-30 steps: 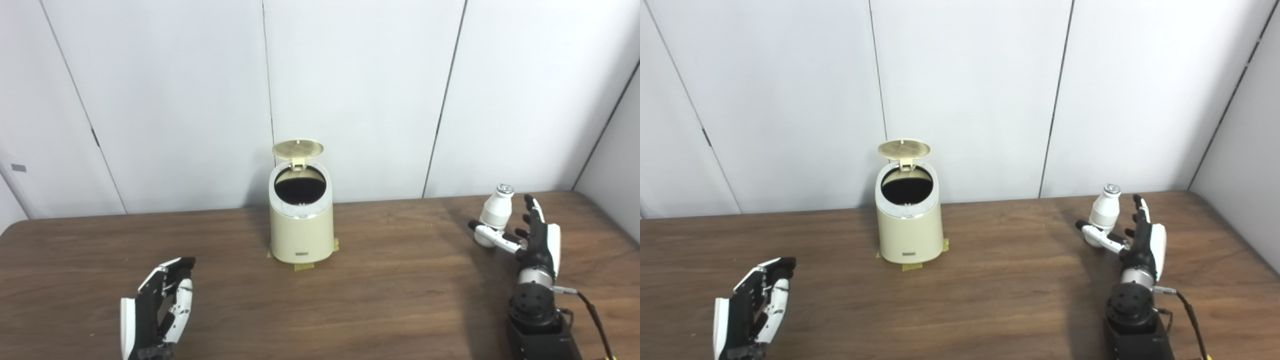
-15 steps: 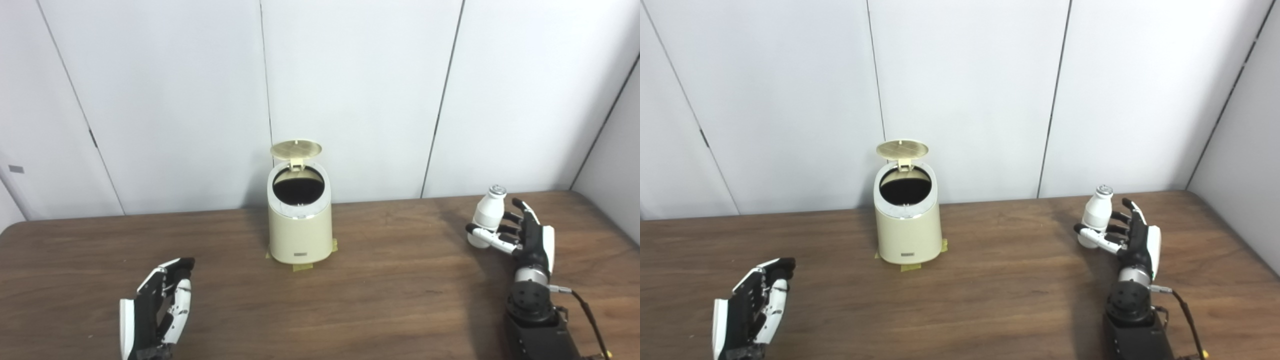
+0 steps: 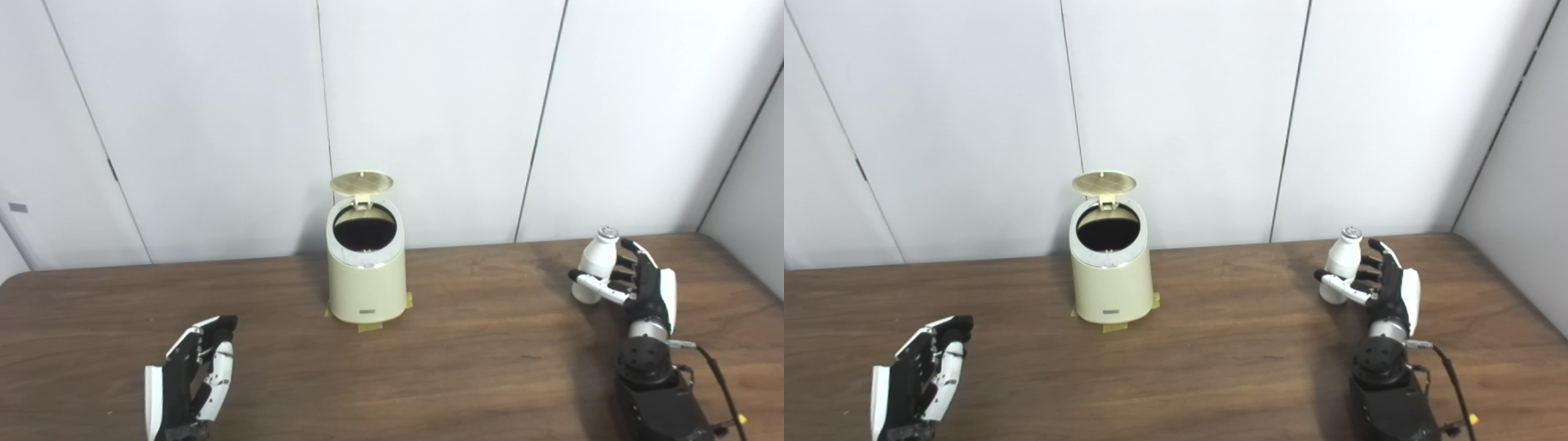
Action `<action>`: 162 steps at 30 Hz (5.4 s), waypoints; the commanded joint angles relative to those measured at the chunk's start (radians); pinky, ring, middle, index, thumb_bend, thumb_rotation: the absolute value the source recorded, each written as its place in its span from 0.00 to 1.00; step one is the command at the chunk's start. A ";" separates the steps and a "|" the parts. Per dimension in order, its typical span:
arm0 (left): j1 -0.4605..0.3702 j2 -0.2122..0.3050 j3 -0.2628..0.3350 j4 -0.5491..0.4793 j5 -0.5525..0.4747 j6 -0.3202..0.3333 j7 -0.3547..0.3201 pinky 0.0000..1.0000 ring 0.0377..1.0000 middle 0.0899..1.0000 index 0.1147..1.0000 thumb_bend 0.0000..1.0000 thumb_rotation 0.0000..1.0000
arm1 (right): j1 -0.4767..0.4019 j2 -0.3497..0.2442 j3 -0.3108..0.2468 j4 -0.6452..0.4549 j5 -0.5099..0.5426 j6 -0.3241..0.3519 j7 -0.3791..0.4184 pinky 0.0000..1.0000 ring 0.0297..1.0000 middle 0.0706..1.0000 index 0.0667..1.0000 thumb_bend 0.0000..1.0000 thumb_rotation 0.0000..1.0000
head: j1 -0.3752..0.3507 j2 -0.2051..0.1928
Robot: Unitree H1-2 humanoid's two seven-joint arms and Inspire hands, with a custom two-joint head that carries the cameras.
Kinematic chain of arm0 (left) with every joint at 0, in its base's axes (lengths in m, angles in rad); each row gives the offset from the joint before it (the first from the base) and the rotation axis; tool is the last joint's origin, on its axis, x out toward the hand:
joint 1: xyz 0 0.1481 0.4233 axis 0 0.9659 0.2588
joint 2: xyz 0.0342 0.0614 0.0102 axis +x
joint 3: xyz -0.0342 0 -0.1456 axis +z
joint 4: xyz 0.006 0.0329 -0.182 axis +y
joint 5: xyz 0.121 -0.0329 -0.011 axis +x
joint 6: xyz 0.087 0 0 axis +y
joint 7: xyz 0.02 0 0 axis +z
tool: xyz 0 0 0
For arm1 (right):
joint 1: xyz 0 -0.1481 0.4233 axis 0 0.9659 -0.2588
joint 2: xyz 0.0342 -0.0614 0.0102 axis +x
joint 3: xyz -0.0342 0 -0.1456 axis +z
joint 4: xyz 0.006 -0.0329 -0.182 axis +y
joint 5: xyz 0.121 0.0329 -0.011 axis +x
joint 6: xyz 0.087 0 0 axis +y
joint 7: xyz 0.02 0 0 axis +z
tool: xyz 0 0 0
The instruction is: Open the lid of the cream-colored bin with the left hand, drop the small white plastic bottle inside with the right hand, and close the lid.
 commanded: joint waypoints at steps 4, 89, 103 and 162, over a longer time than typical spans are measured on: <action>-0.028 0.000 -0.001 -0.039 0.004 -0.023 0.004 0.64 0.68 0.66 0.63 0.21 0.58 | -0.061 -0.026 0.013 0.042 -0.052 -0.141 -0.126 0.46 0.49 0.49 0.53 0.60 0.01 | 0.000 0.001; -0.057 -0.033 -0.028 0.075 -0.050 -0.004 -0.011 0.65 0.71 0.70 0.66 0.22 0.57 | -0.075 0.278 0.246 -0.650 -0.133 -0.030 0.199 0.34 0.41 0.44 0.46 0.52 0.00 | 0.092 -0.052; -0.056 -0.053 -0.048 0.080 -0.017 -0.008 0.027 0.68 0.74 0.73 0.69 0.20 0.58 | -0.091 0.314 0.273 -0.569 -0.140 -0.077 0.193 0.37 0.42 0.45 0.45 0.52 0.00 | 0.138 -0.057; -0.052 -0.075 -0.070 0.025 0.022 0.000 0.026 0.67 0.73 0.72 0.69 0.21 0.65 | -0.273 0.280 0.398 0.052 -0.345 -0.478 -0.109 0.44 0.46 0.45 0.43 0.52 0.00 | 0.157 -0.045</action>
